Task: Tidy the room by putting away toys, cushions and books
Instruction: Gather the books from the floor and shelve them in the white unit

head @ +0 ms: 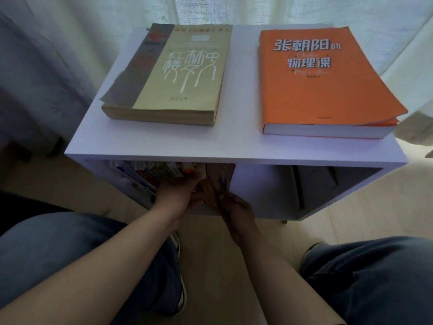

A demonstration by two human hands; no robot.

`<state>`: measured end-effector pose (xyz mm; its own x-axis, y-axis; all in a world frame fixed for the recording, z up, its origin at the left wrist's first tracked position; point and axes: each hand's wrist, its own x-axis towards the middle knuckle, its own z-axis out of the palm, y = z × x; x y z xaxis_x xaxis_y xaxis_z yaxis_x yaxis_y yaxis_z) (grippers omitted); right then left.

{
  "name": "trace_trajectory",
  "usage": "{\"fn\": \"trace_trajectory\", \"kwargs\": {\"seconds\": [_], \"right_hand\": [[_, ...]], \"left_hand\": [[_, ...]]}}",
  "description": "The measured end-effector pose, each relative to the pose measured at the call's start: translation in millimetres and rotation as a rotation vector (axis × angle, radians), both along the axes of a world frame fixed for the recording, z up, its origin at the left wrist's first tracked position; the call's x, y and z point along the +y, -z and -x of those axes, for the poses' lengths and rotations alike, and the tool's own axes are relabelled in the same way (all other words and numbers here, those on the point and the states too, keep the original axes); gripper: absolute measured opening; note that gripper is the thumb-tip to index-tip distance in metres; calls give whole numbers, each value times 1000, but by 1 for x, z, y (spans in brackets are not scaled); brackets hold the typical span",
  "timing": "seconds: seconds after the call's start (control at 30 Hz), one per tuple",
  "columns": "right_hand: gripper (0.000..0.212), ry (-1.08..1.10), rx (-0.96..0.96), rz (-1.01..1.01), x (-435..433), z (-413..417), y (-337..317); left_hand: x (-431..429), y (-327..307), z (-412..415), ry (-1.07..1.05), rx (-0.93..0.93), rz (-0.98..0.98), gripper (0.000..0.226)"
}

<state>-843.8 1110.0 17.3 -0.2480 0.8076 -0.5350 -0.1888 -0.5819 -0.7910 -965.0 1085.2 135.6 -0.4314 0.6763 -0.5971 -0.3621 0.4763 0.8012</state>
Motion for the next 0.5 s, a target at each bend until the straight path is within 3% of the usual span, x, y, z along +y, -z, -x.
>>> {"fn": "trace_trajectory", "kwargs": {"seconds": [0.1, 0.5], "right_hand": [[24, 6, 2, 18, 4, 0, 3], [24, -28, 23, 87, 1, -6, -6]], "left_hand": [[-2, 0, 0, 3, -19, 13, 11], [-5, -2, 7, 20, 82, 58, 12]]}}
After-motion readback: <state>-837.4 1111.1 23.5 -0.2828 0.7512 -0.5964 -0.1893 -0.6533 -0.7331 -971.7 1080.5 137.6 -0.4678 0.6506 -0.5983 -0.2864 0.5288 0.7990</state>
